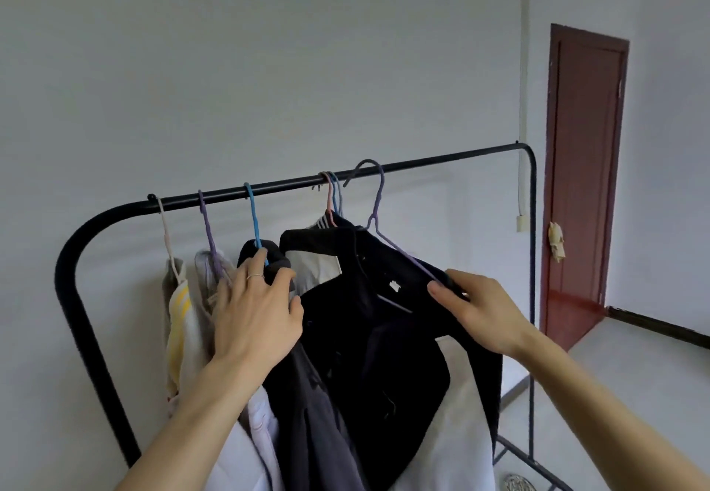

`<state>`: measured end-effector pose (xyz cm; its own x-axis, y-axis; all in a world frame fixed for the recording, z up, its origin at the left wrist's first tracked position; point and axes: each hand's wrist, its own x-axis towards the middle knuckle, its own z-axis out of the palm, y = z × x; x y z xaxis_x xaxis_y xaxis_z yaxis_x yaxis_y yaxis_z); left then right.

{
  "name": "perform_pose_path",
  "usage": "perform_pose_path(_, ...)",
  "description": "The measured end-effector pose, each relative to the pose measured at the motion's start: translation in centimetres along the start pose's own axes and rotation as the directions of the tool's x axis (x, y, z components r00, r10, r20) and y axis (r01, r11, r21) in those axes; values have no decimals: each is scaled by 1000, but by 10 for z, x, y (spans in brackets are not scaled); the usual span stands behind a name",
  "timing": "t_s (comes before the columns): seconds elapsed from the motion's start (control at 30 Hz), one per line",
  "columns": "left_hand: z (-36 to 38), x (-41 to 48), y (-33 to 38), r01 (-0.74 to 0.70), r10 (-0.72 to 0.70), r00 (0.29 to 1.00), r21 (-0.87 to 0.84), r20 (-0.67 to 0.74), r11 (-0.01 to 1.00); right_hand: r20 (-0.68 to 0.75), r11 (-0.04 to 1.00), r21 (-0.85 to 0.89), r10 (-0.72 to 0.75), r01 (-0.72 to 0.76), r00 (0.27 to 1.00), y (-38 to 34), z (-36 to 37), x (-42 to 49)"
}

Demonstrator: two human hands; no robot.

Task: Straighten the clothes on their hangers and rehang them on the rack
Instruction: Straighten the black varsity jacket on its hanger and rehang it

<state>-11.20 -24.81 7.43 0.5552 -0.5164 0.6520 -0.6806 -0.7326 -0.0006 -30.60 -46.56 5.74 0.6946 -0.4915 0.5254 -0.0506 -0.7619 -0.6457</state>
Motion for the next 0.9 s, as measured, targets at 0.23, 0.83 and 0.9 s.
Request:
perform_pose_path(0.23,12,-53,91,-372,369,928,-142,-50,917,-142,988,-140,50,-70,989,75,-38,-137)
perform_pose_path(0.83,122,-210,322,-131,468,836,-724,286,677,-282,818,-172,493,-549,823,222,-151,-321)
perform_pose_path(0.9,125,-219,327,-95,462,842,-765,279,637,-349,823,-300,376,-482,858,228,-151,-321)
